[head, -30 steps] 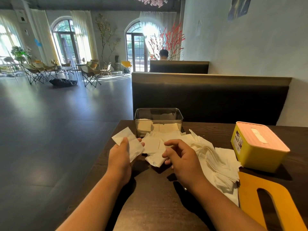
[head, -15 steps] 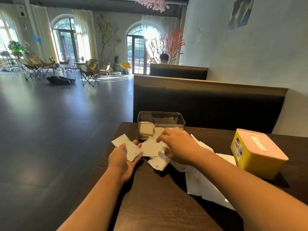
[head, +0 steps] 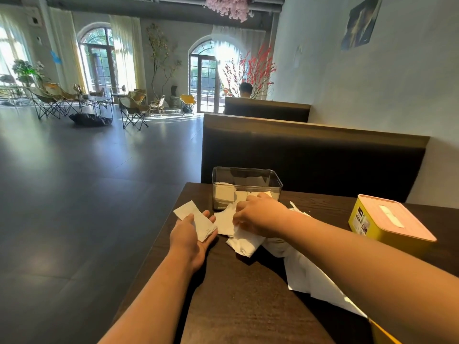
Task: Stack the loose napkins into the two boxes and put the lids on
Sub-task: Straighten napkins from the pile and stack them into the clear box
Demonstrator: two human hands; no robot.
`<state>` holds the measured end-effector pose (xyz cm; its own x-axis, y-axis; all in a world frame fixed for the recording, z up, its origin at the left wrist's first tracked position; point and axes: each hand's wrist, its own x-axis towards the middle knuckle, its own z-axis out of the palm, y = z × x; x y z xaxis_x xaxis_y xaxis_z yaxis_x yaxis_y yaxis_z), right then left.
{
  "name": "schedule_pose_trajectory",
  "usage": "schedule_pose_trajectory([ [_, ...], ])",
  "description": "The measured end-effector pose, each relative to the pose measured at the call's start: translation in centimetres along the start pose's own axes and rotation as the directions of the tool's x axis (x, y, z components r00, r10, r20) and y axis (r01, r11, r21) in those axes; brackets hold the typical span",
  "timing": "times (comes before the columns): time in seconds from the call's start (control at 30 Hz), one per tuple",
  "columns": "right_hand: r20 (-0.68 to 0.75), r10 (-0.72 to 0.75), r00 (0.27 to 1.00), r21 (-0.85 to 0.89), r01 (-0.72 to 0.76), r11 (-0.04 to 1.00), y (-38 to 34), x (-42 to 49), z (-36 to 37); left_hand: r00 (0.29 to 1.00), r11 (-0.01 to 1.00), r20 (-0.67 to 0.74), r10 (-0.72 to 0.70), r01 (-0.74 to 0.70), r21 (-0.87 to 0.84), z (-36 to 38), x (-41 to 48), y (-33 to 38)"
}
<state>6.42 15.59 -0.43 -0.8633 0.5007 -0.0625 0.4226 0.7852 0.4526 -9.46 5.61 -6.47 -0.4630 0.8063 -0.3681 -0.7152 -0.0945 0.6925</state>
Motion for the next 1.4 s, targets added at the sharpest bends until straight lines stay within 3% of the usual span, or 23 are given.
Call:
schedule_pose_trajectory([
  [0.1, -0.076, 0.028, 0.997, 0.028, -0.026, 0.999, -0.2, -0.1, -0.1, 1.000, 1.000, -0.014, 0.004, -0.004, -0.002, -0.1, 0.2, -0.1],
  [0.17, -0.148, 0.108, 0.983, 0.191, -0.078, 0.978, -0.1, -0.2, -0.7, 1.000, 1.000, -0.017, 0.011, -0.011, -0.011, -0.2, 0.4, -0.1],
  [0.3, -0.134, 0.326, 0.936, 0.637, -0.171, 0.752, 0.4, -0.7, -3.0, 0.999, 0.999, -0.008, 0.039, -0.039, 0.005, -0.1, 0.3, -0.2],
  [0.43, -0.111, 0.324, 0.940, 0.754, -0.133, 0.643, 0.5, -1.1, -5.6, 0.998, 0.998, 0.019, 0.059, -0.059, 0.013, -0.2, 0.2, -0.1],
  [0.6, -0.038, 0.213, 0.976, 0.758, -0.111, 0.642, 0.4, -0.6, -8.1, 0.993, 0.998, 0.115, 0.021, -0.026, 0.050, -0.1, -0.8, 0.2],
  [0.77, -0.001, 0.136, 0.991, 0.727, -0.093, 0.681, -0.5, 0.9, -7.7, 0.933, 0.986, 0.341, -0.113, 0.062, 0.155, -0.4, -1.4, 0.2],
  [0.97, -0.054, 0.200, 0.978, 0.719, -0.101, 0.688, -1.2, 2.1, -5.6, 0.878, 0.964, 0.428, -0.215, 0.122, 0.235, -0.5, -1.9, 0.2],
  [1.1, -0.126, 0.335, 0.934, 0.715, -0.149, 0.683, -0.5, 1.7, -5.3, 0.908, 0.970, 0.369, -0.201, 0.132, 0.203, -0.6, -1.4, 0.0],
  [1.17, -0.051, 0.352, 0.935, 0.621, -0.246, 0.744, 0.8, 0.9, -5.1, 0.916, 0.975, 0.350, -0.198, 0.148, 0.165, -0.5, -1.2, 0.0],
  [1.27, 0.171, 0.324, 0.930, 0.338, -0.365, 0.868, 1.8, -0.9, -4.1, 0.923, 0.976, 0.329, -0.199, 0.156, 0.153, -0.3, -0.9, 0.0],
  [1.4, 0.263, 0.410, 0.873, 0.251, -0.472, 0.845, 1.3, -2.3, -1.2, 0.934, 0.977, 0.302, -0.193, 0.156, 0.143, -0.1, -1.1, -0.1],
])
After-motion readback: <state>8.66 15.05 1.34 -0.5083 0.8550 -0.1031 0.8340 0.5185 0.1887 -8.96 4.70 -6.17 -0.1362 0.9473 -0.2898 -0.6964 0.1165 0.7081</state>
